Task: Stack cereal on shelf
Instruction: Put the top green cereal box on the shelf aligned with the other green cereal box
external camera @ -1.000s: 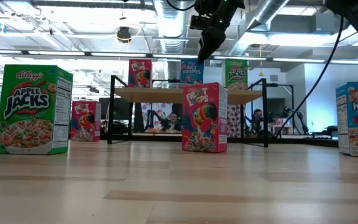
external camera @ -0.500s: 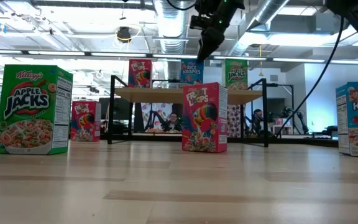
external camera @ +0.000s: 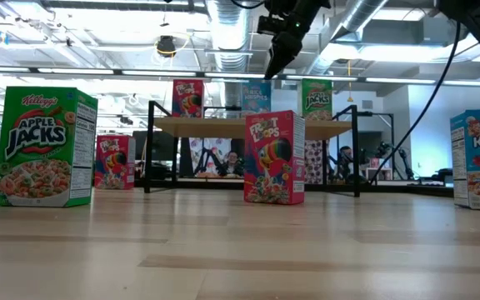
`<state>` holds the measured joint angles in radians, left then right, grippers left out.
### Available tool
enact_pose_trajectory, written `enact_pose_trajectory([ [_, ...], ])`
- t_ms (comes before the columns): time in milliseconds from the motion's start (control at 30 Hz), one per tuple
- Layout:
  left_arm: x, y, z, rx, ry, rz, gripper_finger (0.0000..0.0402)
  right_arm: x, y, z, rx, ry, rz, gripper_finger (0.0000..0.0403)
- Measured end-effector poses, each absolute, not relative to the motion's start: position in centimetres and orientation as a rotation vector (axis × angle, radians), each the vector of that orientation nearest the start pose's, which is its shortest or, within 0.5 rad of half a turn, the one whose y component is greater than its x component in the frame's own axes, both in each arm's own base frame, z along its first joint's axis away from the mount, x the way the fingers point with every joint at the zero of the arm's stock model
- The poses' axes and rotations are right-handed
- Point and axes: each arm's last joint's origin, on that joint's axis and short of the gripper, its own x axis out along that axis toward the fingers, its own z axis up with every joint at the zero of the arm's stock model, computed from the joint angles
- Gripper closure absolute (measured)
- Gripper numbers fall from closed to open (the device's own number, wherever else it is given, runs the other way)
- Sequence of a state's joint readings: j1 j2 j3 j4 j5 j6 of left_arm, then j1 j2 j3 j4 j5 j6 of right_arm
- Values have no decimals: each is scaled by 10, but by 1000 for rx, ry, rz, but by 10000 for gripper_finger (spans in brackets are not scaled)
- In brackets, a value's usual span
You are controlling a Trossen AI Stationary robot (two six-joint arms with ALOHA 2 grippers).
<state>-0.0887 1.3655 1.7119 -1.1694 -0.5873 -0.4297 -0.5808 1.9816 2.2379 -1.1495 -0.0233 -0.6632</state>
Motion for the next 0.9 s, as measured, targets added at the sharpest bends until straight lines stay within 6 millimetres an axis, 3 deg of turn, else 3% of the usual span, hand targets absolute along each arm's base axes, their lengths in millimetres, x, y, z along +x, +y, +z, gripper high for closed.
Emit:
enact_pose_trajectory([
  [500, 239, -5, 434, -123, 664, 625, 177, 339, -218, 395, -341, 994, -230, 147],
  [900, 239, -5, 434, -124, 664, 625, 177, 319, -202, 411, -248, 1022, -274, 147],
])
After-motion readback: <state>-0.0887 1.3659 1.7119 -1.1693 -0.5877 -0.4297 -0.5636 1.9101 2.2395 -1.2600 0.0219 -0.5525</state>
